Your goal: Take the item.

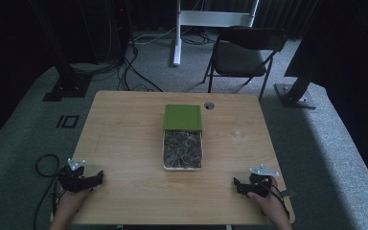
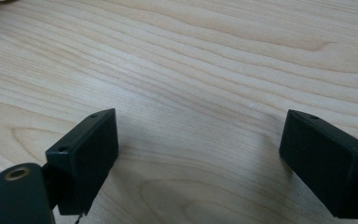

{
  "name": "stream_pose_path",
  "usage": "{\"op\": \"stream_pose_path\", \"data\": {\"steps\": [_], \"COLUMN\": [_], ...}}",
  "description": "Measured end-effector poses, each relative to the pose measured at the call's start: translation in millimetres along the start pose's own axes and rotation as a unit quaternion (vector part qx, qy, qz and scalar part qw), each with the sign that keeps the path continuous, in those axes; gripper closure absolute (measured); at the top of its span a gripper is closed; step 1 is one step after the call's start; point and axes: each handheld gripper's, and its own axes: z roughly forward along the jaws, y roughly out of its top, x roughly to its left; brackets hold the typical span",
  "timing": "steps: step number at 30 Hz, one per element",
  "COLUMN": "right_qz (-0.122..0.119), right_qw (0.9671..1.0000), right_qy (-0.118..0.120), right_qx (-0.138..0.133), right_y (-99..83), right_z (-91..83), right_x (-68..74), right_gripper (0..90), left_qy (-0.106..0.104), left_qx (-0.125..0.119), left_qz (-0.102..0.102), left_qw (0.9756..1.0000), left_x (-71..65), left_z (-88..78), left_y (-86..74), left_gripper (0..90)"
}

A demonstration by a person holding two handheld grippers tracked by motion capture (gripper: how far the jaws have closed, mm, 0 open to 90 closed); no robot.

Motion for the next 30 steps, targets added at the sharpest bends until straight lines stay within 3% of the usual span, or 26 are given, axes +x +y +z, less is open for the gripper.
{"op": "stream_pose_path", "data": {"steps": [17, 30], "right_qz": [0.000, -0.003], "right_qw": [1.0000, 0.9998], "right_qy": [0.000, 0.004], "right_qx": [-0.002, -0.020], "right_y": [1.8, 19.2], "right_z": [1.0, -7.0], "right_x": [3.5, 7.6], "right_gripper": [13.3, 13.3], "left_qy": [0.000, 0.000], "left_qx": [-0.001, -0.001], "left_qz": [-0.001, -0.001], "left_qw": [1.0000, 1.0000], "left_x": [-0.1, -0.1], "left_z": [0.1, 0.1], "left_y": [0.0, 0.0], "left_gripper": [0.5, 0.5]}}
